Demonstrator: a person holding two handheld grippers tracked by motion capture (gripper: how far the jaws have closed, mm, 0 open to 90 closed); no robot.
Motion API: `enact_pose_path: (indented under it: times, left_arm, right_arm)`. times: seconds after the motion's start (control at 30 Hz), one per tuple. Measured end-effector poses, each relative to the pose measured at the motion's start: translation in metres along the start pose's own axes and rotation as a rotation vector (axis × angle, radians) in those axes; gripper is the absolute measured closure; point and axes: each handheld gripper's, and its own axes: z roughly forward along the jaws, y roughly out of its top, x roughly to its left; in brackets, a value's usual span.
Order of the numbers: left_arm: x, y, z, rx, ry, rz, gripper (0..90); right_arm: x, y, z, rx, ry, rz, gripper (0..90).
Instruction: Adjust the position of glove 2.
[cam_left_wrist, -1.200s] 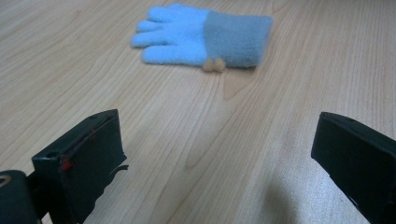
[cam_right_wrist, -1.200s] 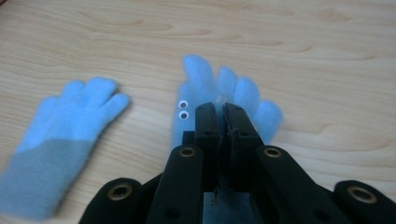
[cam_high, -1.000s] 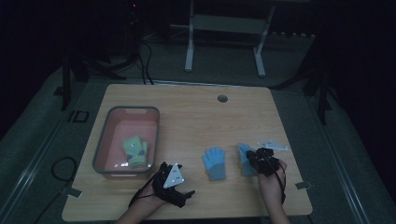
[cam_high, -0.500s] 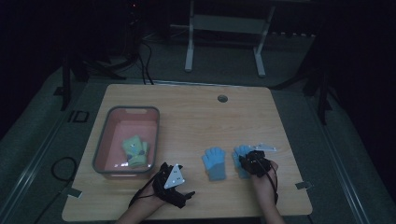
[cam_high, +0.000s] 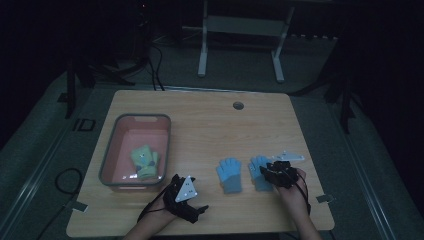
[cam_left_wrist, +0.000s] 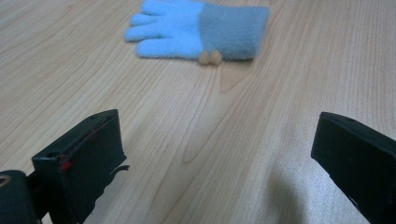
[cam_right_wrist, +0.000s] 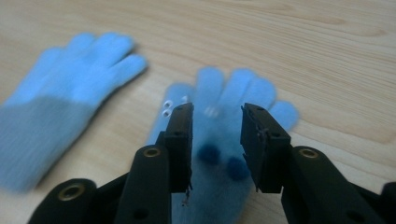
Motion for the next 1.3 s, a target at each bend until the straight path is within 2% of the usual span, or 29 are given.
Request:
enact_pose_path:
  times: [0.03, 0.1, 0.3, 0.43, 0.57, 0.6, 0.63, 0.8, 0.87, 1.0, 1.2, 1.3]
  left_arm:
    - [0.0, 0.0, 0.0, 0.001, 0.002, 0.0, 2.6]
    - [0.002, -0.001, -0.001, 0.001, 0.002, -0.006, 2.6]
    - [0.003, -0.001, -0.002, 0.0, 0.01, -0.008, 2.6]
    - [0.002, -0.001, -0.001, 0.002, 0.008, -0.009, 2.6]
    - [0.002, -0.001, -0.001, 0.002, 0.006, -0.006, 2.6]
    - [0.002, -0.001, -0.001, 0.002, 0.007, -0.005, 2.6]
    - [0.002, -0.001, -0.001, 0.002, 0.006, -0.005, 2.6]
    - [0.002, -0.001, -0.001, 0.0, 0.006, -0.004, 2.6]
    - [0.002, -0.001, -0.001, -0.001, 0.006, -0.003, 2.6]
    - [0.002, 0.0, -0.002, -0.002, 0.008, -0.005, 2.6]
    - [0.002, 0.0, -0.003, -0.005, 0.008, -0.002, 2.6]
    - [0.002, 0.0, -0.003, -0.005, 0.01, -0.001, 2.6]
  right_arm:
    - [-0.003, -0.003, -0.002, 0.002, 0.021, -0.033, 62.6]
    - [-0.007, -0.005, -0.003, -0.004, 0.054, -0.028, 62.5]
    - [-0.009, -0.012, 0.004, 0.011, 0.085, -0.028, 62.3]
    - [-0.008, -0.017, 0.011, 0.01, 0.074, -0.035, 62.5]
    - [-0.006, -0.02, 0.011, 0.004, 0.049, -0.049, 67.4]
    - [-0.005, -0.02, 0.011, -0.001, 0.042, -0.052, 69.6]
    - [-0.002, -0.022, 0.012, -0.012, 0.019, -0.051, 79.2]
    - [0.004, -0.021, 0.012, -0.008, -0.026, -0.041, 85.3]
    - [0.004, -0.019, 0.011, -0.007, -0.027, -0.022, 85.9]
    - [0.008, -0.009, 0.002, -0.023, -0.038, -0.017, 86.3]
    - [0.014, 0.019, -0.02, -0.089, -0.038, -0.014, 86.3]
    - [0.02, 0.034, -0.03, -0.116, -0.022, -0.013, 86.2]
